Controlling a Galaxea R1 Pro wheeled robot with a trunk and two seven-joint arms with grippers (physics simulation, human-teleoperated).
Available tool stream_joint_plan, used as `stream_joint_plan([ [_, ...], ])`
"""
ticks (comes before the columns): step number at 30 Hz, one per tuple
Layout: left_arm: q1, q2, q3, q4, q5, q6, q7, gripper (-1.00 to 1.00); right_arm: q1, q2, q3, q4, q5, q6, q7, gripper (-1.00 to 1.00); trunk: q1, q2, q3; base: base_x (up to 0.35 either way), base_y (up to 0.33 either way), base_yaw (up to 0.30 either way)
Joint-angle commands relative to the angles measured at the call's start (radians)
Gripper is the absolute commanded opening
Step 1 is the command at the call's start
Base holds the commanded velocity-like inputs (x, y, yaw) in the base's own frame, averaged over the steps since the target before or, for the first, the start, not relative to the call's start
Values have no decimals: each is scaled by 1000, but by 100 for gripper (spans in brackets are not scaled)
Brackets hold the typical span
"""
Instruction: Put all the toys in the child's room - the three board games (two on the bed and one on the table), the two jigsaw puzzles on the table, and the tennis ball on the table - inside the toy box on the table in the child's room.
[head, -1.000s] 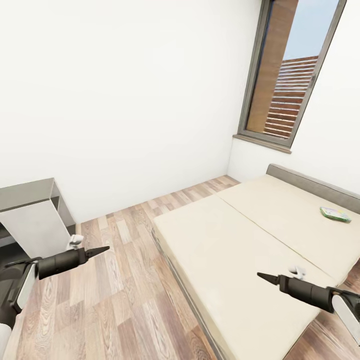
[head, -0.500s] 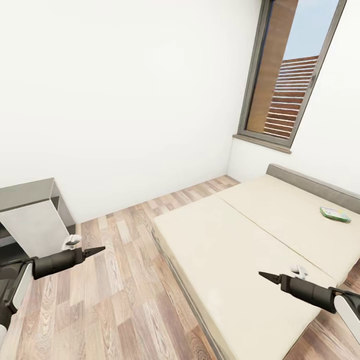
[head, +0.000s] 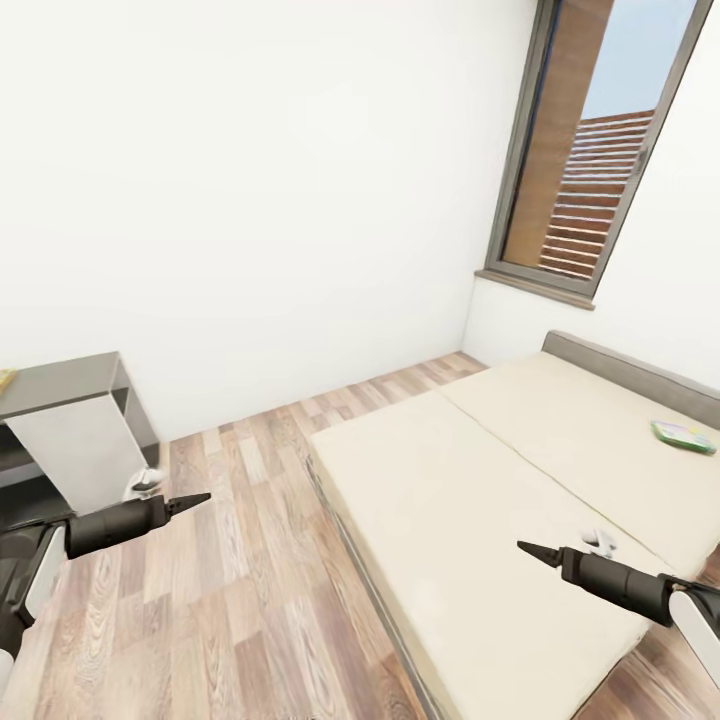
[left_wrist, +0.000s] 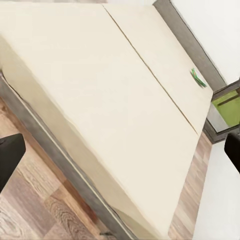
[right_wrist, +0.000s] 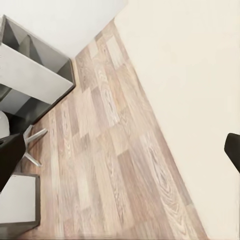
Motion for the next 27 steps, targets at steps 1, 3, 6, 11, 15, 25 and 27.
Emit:
stream_joint_plan([
  [1, -1, 0, 0, 0, 3, 7, -2, 100, 0, 0, -1, 0, -3, 6, 1, 100, 1, -2, -2, 0, -99, 254],
  [3, -1, 0, 0, 0, 3, 7, -2, 100, 0, 1, 0, -1, 0, 5, 1, 100, 1, -2, -2, 0, -52, 272],
  [6, -1, -1, 0, 0, 3, 7, -3, 100, 0, 1, 0, -1, 2, 5, 1, 100, 1, -2, -2, 0, -27, 282],
  [11, -1, -1, 1, 0, 3, 7, -3, 100, 0, 1, 0, -1, 4, 5, 1, 100, 1, -2, -2, 0, 5, 289],
  [15, -1, 0, 1, 0, 3, 7, -3, 100, 0, 1, 2, -1, 4, 3, 1, 100, 1, -2, -2, 0, 111, 291],
  [25, -1, 1, 1, 0, 5, 4, -5, 100, 0, 2, 3, -1, 4, 2, 0, 100, 1, -2, -2, -16, 64, 292],
  [27, -1, 1, 1, 0, 5, 4, -5, 100, 0, 2, 3, -1, 4, 2, 0, 100, 1, -2, -2, -157, 8, 292],
])
